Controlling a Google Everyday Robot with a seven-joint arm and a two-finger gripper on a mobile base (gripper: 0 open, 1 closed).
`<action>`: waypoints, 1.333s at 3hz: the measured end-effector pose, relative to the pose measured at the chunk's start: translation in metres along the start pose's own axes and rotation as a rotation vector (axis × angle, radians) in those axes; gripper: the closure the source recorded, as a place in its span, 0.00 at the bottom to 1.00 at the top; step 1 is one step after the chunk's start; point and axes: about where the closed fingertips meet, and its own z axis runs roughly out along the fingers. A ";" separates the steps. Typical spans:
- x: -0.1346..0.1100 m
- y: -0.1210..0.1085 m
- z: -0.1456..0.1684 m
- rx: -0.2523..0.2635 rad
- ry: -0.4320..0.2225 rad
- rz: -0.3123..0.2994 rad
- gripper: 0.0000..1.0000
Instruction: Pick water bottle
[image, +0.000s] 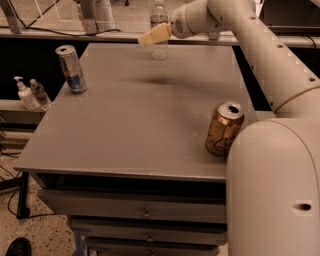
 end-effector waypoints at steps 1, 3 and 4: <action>0.011 -0.015 -0.003 0.030 -0.006 0.021 0.00; 0.017 -0.034 0.001 0.043 -0.043 0.047 0.00; 0.019 -0.048 0.002 0.066 -0.065 0.060 0.00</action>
Offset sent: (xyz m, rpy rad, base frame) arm 0.0231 -0.0348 -0.0115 0.0631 -0.0160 -0.0509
